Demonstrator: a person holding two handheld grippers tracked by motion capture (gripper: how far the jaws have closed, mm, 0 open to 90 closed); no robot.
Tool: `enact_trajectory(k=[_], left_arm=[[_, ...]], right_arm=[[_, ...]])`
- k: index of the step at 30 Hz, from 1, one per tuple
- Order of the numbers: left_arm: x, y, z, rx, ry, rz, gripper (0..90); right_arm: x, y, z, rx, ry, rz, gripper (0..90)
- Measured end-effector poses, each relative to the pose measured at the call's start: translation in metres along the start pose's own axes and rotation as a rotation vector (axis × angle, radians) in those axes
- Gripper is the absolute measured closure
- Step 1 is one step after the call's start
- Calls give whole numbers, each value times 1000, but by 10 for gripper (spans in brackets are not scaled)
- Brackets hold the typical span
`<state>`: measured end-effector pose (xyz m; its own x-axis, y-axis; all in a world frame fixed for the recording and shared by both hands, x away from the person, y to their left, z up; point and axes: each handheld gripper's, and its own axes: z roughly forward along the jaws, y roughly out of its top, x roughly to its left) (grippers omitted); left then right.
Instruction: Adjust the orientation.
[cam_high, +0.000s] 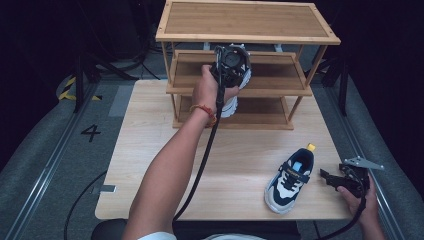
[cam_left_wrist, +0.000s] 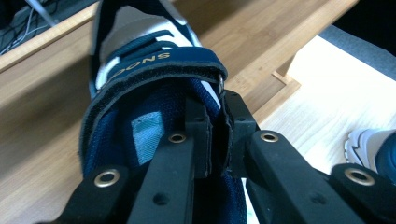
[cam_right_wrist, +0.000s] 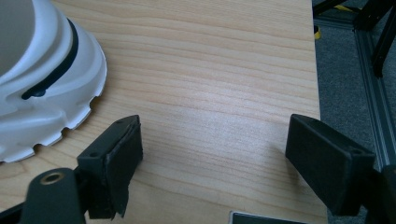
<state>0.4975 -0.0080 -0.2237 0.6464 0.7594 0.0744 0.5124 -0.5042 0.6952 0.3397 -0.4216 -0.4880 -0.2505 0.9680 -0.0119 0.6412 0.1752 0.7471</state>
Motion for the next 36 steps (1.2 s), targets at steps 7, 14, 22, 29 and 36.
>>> enact_trajectory(k=[7, 14, 22, 29, 36], left_arm=[[4, 19, -4, -38, 6, -13, 826], [7, 25, 13, -40, 33, -51, 785], [1, 25, 7, -56, 34, -20, 572], [3, 2, -21, -95, -7, 31, 351], [12, -33, -56, -213, -4, 31, 286]], right_arm=[[0, 0, 0, 3, 0, 5, 191], [0, 0, 0, 0, -1, -2, 193], [0, 0, 0, 2, 2, 0, 193], [0, 0, 0, 1, 3, 0, 193], [0, 0, 0, 1, 3, 5, 191]])
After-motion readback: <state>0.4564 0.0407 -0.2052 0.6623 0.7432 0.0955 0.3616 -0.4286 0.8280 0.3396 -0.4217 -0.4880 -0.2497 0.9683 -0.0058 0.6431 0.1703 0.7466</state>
